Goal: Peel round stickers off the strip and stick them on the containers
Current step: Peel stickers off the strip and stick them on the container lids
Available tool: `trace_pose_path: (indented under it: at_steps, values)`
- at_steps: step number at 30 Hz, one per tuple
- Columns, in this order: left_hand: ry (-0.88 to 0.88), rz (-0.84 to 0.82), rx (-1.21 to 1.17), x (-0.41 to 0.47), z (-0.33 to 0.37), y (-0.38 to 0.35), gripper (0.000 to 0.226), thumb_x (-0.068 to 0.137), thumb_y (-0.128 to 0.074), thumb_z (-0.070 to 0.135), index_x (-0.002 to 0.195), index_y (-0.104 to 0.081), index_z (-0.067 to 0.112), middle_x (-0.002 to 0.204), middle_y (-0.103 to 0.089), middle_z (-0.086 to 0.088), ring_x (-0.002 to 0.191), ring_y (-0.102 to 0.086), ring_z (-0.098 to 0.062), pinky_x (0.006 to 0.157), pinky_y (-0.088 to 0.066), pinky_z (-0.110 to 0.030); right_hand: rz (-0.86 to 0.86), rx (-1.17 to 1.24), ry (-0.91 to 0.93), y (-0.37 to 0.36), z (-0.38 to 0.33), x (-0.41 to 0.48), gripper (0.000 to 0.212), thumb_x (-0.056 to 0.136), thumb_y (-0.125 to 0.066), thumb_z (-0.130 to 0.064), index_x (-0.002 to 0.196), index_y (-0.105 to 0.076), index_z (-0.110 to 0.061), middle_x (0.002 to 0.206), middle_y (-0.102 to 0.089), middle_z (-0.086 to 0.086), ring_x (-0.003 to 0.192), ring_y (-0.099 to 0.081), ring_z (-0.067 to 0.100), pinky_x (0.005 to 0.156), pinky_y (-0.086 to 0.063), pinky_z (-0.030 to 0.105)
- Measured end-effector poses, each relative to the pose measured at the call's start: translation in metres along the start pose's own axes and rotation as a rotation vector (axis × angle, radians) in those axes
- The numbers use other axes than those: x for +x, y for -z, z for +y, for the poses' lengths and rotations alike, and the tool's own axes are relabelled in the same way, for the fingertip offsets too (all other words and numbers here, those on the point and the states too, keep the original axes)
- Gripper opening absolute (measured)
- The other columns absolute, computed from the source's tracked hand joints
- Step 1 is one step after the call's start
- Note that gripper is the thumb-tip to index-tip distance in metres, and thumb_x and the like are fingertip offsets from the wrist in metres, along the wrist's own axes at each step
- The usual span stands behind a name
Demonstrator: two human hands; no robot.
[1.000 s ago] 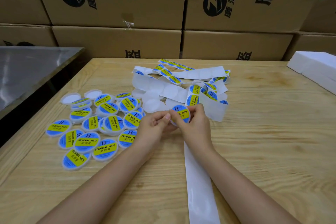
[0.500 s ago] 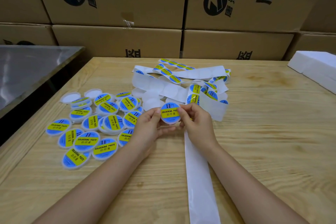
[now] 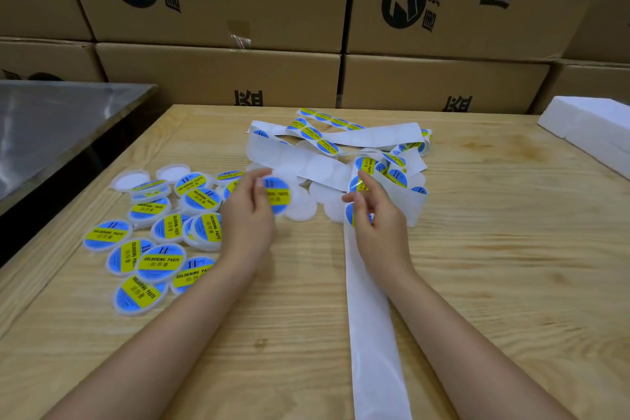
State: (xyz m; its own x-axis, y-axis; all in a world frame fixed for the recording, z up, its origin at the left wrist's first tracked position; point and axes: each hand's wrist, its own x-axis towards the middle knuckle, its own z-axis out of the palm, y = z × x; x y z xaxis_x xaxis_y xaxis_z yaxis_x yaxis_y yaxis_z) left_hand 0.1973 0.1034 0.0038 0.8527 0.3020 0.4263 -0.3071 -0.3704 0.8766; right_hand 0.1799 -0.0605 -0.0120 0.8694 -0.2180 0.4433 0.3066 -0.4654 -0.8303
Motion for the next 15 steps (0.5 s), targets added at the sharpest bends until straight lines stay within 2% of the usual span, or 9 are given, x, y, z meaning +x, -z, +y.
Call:
trace_pose_path:
  at_steps: [2, 4, 7, 9, 11, 13, 15]
  values:
    - [-0.065, 0.070, 0.168, 0.012, -0.004, 0.013, 0.028, 0.098, -0.036, 0.011, 0.112, -0.060, 0.014, 0.087, -0.060, -0.006, 0.073, -0.051, -0.020, 0.069, -0.038, -0.031, 0.006, -0.121, 0.016, 0.006, 0.005, 0.005, 0.031, 0.095, -0.047, -0.009, 0.124, -0.057, -0.012, 0.097, -0.066, -0.003, 0.099, -0.058, 0.022, 0.084, -0.043, 0.030]
    - [-0.067, 0.107, 0.356, 0.023, -0.010, 0.022, 0.030, 0.097, -0.035, 0.010, 0.115, -0.059, 0.012, 0.103, -0.061, -0.012, 0.091, -0.054, -0.031, 0.085, -0.040, -0.041, -0.032, -0.285, 0.025, 0.007, 0.012, 0.008, 0.029, 0.091, -0.050, -0.006, 0.118, -0.061, -0.008, 0.102, -0.066, 0.005, 0.101, -0.056, 0.028, 0.085, -0.040, 0.033]
    - [-0.038, 0.106, 0.568, 0.029, -0.020, 0.027, 0.032, 0.095, -0.037, 0.009, 0.119, -0.057, 0.012, 0.115, -0.056, -0.013, 0.103, -0.052, -0.033, 0.094, -0.032, -0.043, -0.083, -0.445, 0.038, 0.006, 0.019, 0.009, 0.032, 0.089, -0.053, -0.007, 0.119, -0.059, -0.005, 0.108, -0.063, 0.013, 0.105, -0.052, 0.032, 0.088, -0.034, 0.031]
    - [-0.027, 0.095, 0.678, 0.029, -0.027, 0.028, 0.033, 0.094, -0.038, 0.009, 0.121, -0.057, 0.013, 0.117, -0.054, -0.014, 0.102, -0.052, -0.034, 0.095, -0.028, -0.043, -0.156, -0.486, 0.029, 0.005, 0.022, 0.010, 0.042, 0.087, -0.056, -0.010, 0.129, -0.052, -0.005, 0.125, -0.057, 0.013, 0.123, -0.043, 0.031, 0.099, -0.027, 0.028]
    - [-0.025, 0.089, 0.744, 0.030, -0.032, 0.029, 0.037, 0.090, -0.041, 0.005, 0.122, -0.057, 0.014, 0.118, -0.053, -0.015, 0.100, -0.052, -0.035, 0.093, -0.027, -0.044, -0.256, -0.471, -0.011, 0.005, 0.026, 0.009, 0.058, 0.087, -0.057, -0.013, 0.140, -0.037, -0.007, 0.145, -0.040, 0.008, 0.140, -0.023, 0.025, 0.109, -0.017, 0.027]
    - [-0.018, 0.063, 0.780, 0.029, -0.035, 0.029, 0.045, 0.082, -0.046, 0.000, 0.124, -0.056, 0.013, 0.122, -0.051, -0.016, 0.103, -0.051, -0.036, 0.094, -0.027, -0.045, -0.327, -0.424, -0.044, 0.005, 0.026, 0.009, 0.069, 0.086, -0.060, -0.018, 0.146, -0.025, -0.011, 0.153, -0.028, 0.003, 0.145, -0.011, 0.020, 0.111, -0.014, 0.026]
    - [-0.025, 0.021, 0.829, 0.027, -0.039, 0.029, 0.055, 0.073, -0.051, -0.003, 0.125, -0.055, 0.012, 0.130, -0.047, -0.016, 0.113, -0.046, -0.036, 0.099, -0.025, -0.047, -0.370, -0.405, -0.070, 0.006, 0.026, 0.008, 0.077, 0.085, -0.063, -0.027, 0.148, -0.020, -0.014, 0.154, -0.026, 0.000, 0.144, -0.014, 0.016, 0.111, -0.017, 0.026]
